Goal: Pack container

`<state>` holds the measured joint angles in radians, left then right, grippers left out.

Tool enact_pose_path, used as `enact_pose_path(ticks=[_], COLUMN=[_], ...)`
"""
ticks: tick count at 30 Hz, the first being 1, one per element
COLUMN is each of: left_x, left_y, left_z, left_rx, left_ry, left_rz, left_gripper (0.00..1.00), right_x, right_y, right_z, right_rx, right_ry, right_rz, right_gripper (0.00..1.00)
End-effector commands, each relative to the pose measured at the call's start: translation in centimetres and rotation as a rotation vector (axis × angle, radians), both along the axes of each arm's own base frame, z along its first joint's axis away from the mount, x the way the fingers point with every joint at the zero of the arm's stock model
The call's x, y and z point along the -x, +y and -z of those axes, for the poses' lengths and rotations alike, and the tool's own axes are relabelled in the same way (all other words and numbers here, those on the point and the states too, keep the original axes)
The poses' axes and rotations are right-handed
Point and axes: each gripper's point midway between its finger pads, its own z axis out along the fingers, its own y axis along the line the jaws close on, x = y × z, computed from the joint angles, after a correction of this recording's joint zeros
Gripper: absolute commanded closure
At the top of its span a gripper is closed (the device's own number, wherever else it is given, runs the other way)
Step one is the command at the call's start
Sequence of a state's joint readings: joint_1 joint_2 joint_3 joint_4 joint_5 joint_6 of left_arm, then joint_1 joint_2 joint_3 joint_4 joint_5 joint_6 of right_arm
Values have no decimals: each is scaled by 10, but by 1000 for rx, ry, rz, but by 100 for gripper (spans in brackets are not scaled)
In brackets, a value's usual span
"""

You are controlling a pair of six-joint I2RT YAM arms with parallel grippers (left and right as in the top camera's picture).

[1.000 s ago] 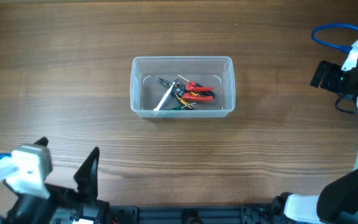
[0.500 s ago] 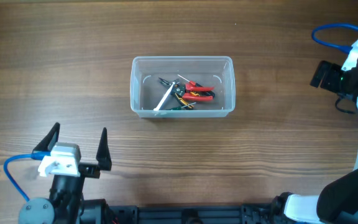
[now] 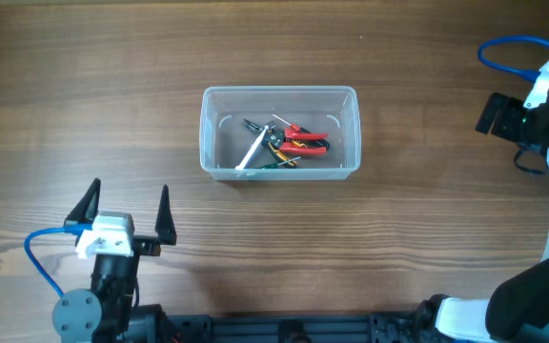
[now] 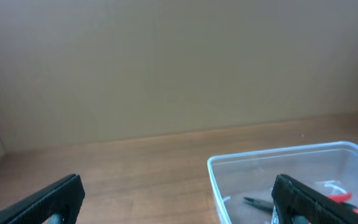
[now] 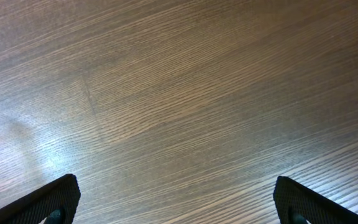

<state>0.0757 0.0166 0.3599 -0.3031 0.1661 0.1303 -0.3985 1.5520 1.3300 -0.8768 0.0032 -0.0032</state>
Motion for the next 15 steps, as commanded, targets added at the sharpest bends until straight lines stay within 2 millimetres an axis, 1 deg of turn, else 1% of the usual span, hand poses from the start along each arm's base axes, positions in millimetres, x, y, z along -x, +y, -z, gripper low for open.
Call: enact_pose_path(ticks=[1, 4, 7, 11, 15], left_x=[-6, -12, -18, -22, -24], left_y=[3, 5, 15, 22, 23], left_z=[9, 21, 42, 59, 75], left_rx=[-16, -9, 42, 44, 44], left_ry=[-18, -8, 35, 71, 103], left_rz=[-14, -24, -77, -118, -118], left_gripper=[0, 0, 0, 0, 0], right_x=[0, 0, 0, 0, 0], right_y=[0, 0, 0, 0, 0], right_z=[0, 0, 0, 0, 0], right_rx=[-9, -9, -9, -9, -9], right_ry=[-5, -5, -5, -5, -5], right_rz=[13, 13, 13, 13, 12], right_gripper=[0, 0, 0, 0, 0])
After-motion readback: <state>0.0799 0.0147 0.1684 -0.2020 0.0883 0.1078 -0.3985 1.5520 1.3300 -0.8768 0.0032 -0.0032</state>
